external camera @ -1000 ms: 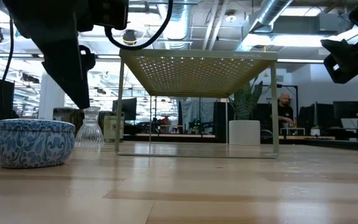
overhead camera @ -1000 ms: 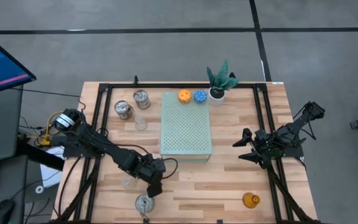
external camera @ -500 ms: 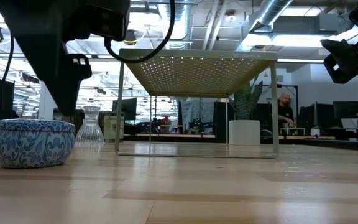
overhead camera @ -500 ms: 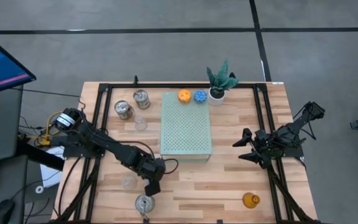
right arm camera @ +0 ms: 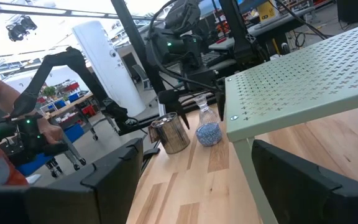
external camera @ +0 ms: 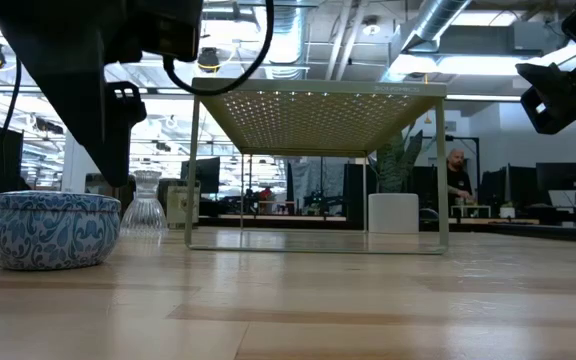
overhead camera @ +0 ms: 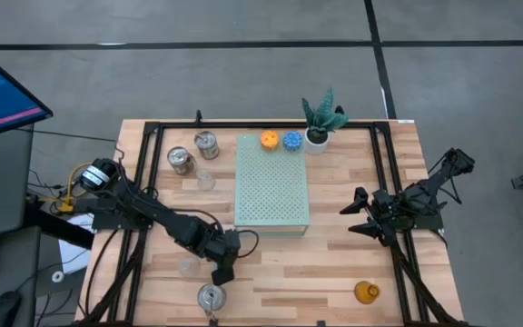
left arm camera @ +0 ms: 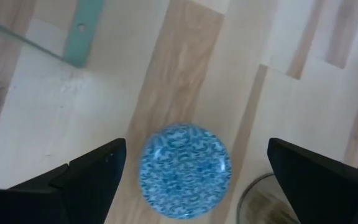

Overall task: Stock candles and holders on shelf
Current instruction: Put the light blue scented candle on the shelf aligned with the other scented candles

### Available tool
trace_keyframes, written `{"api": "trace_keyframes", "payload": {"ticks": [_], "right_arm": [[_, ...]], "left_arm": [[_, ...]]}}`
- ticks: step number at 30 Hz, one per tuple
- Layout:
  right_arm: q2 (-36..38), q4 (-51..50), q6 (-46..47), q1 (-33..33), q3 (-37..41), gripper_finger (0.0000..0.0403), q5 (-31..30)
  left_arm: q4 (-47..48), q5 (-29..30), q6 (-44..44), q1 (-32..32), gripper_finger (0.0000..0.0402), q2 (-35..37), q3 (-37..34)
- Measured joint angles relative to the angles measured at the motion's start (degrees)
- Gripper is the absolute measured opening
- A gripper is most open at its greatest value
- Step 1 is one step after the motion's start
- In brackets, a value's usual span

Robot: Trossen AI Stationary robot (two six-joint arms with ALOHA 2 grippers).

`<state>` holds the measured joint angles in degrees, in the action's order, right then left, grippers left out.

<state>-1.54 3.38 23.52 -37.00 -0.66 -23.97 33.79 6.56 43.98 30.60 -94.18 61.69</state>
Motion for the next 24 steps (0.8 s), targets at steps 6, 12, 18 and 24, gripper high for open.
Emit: {"api": "trace_keyframes", "payload": {"ticks": [6, 12, 18, 24], "right_arm": [[0.0, 0.0, 0.0, 0.0, 0.0, 0.0291, 0.0], [0.0, -0.2, 0.0, 0.0, 0.0, 0.0291, 0.0], [0.1, -0.3, 0.0, 0.0, 0.0, 0.0291, 0.0], [0.1, -0.4, 0.0, 0.0, 0.0, 0.0291, 0.0]], "left_arm": [[-1.9, 4.8, 0.0, 2.1, 0.0391, -1.3, 0.0], [-1.7, 8.6, 0.9, 2.5, 0.0387, -2.7, -1.0], [-4.6, 5.9, 2.0, 3.4, 0.0383, -5.8, -0.9], [-4.1, 4.3, 1.6, 3.4, 0.0383, -6.8, -0.9]]}}
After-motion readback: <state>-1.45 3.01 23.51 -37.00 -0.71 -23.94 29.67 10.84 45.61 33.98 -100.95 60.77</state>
